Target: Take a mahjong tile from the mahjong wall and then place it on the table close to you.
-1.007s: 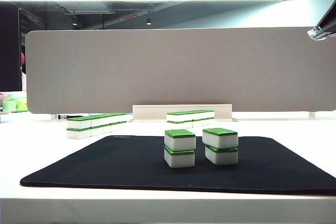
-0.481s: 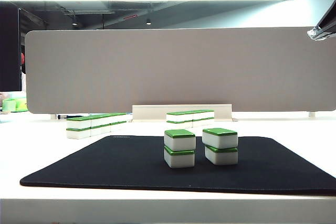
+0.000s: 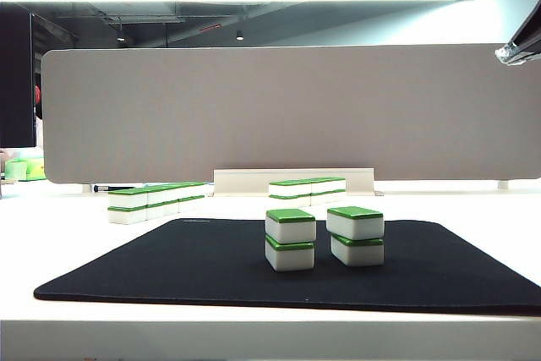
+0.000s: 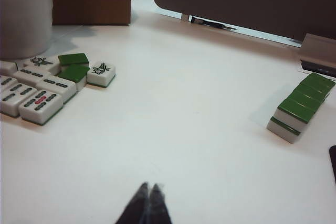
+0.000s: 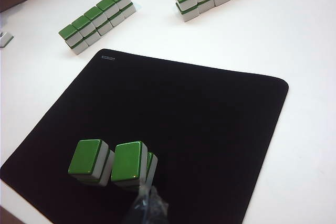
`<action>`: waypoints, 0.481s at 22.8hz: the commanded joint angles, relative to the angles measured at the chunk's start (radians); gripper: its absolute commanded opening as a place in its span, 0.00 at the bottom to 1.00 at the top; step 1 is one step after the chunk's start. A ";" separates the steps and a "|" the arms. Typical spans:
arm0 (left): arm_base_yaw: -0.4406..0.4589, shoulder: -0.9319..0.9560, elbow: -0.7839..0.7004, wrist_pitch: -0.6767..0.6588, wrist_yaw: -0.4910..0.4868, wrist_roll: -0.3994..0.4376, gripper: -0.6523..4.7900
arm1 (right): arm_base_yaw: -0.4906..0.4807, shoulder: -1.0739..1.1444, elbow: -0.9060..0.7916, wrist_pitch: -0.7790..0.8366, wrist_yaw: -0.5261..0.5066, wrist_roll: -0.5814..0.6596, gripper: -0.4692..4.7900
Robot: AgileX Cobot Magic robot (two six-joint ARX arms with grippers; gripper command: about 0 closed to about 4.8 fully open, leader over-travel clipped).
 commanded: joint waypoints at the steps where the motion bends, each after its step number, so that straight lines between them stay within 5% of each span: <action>1: -0.002 -0.024 -0.019 0.013 0.034 -0.003 0.11 | 0.001 -0.002 0.003 0.016 -0.002 -0.002 0.09; 11: 0.011 -0.113 -0.095 0.000 0.091 -0.003 0.11 | 0.000 -0.002 0.003 0.016 -0.002 -0.002 0.09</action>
